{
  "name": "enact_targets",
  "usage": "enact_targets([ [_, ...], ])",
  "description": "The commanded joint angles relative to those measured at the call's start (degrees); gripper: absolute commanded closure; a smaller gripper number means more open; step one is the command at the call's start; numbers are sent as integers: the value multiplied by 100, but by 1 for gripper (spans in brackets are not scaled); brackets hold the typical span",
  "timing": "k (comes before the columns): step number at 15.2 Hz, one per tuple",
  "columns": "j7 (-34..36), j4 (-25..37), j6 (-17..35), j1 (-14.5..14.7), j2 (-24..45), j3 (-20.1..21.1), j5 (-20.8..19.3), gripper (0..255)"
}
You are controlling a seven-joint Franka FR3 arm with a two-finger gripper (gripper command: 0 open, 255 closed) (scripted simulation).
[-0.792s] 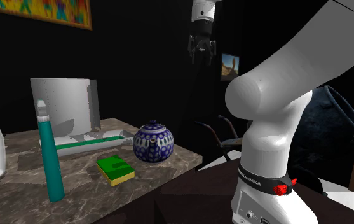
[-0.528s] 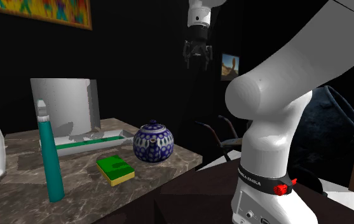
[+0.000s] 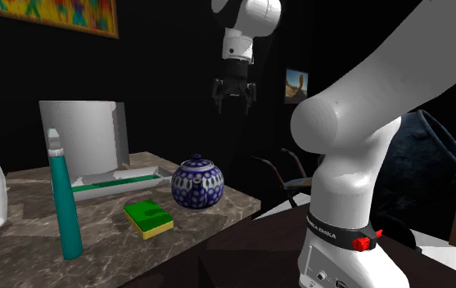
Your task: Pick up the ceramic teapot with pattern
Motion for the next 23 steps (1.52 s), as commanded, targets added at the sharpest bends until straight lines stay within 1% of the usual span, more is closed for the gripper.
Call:
enact_targets([
  [1,343,-195,440,45,167,228,186,0],
  [6,1137,-472,1541,132,809,807,583,0],
  [11,1973,-469,2698,121,1770,1415,806,0],
  [18,2025,-679,3369,105,2221,1553,835,0],
  [19,2025,-728,3529,99,2332,1579,837,0],
  [21,2025,-729,3529,99,2332,1578,837,0],
  [22,2023,-730,3528,99,2330,1577,837,255],
  [23,2025,-731,3526,101,2326,1578,838,255],
])
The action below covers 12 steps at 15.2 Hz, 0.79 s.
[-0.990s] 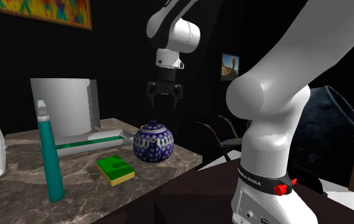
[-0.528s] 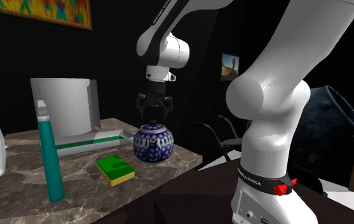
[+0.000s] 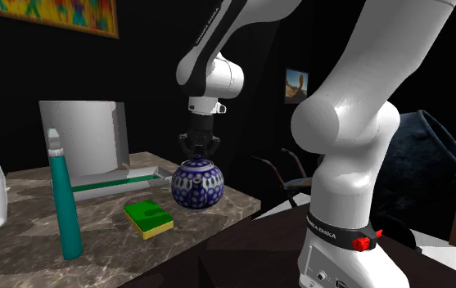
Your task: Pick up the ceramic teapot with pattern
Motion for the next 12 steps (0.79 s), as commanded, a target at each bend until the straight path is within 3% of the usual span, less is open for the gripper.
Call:
enact_targets([
  [1,0,-3,9,0,4,1,1,255],
  [8,0,0,13,-2,12,1,-2,255],
  [12,2,133,-389,9,-260,-62,-10,255],
])
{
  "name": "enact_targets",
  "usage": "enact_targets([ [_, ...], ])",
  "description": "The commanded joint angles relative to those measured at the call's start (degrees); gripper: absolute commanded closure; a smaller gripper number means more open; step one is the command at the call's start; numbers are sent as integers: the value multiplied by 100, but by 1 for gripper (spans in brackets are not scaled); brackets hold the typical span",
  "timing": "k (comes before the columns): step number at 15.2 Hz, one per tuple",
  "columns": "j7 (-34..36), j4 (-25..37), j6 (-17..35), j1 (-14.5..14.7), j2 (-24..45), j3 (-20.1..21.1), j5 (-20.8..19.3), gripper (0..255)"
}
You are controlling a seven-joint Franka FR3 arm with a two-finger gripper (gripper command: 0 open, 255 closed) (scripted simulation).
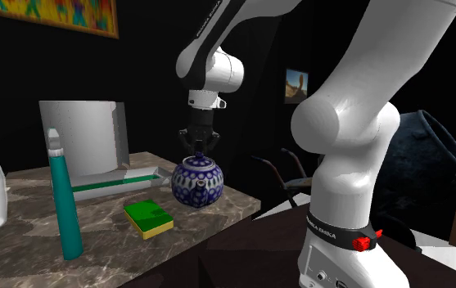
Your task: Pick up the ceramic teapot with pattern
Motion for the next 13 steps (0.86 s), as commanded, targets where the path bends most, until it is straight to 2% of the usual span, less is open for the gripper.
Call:
enact_targets([
  [1,8,61,-173,8,-119,-24,-2,255],
  [11,40,499,-1117,4,-630,-177,-76,255],
  [13,41,507,-1131,4,-637,-180,-77,255],
])
